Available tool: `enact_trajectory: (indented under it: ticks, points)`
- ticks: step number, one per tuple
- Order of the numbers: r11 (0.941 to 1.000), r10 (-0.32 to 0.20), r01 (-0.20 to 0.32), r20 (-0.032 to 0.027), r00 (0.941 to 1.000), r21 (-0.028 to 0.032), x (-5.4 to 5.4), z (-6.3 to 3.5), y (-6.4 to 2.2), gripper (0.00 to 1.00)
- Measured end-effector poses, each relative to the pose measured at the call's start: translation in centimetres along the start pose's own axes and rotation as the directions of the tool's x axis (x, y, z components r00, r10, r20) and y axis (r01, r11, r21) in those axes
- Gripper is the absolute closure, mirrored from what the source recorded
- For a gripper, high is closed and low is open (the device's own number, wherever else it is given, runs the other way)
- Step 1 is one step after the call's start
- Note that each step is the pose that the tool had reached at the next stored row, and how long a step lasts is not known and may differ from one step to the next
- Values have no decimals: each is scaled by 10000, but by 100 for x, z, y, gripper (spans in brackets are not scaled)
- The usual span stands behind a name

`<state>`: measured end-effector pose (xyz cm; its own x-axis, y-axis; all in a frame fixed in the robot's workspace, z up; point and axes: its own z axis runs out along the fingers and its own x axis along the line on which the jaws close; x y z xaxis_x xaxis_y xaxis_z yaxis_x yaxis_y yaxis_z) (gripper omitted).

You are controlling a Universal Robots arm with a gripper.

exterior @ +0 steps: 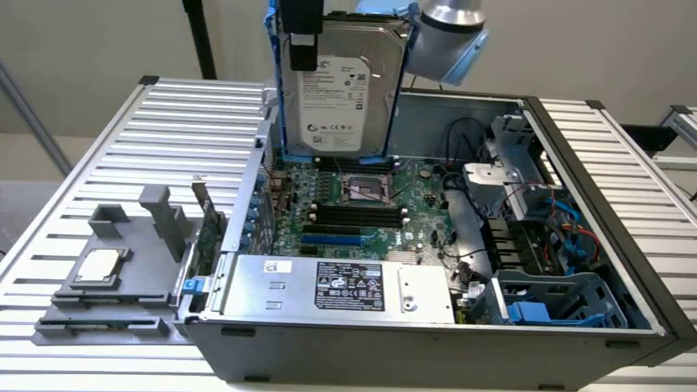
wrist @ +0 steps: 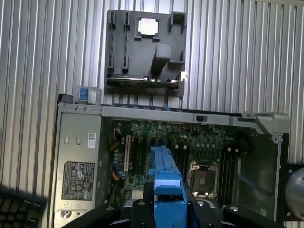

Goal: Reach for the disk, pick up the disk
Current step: 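Pick up the disk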

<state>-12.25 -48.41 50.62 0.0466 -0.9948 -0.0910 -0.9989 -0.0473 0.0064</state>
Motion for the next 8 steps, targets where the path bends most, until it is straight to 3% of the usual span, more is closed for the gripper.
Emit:
enact_trajectory:
  ticks: [8]
  points:
    - [10000, 0, 0, 0, 10000, 0, 150, -16, -334, 67]
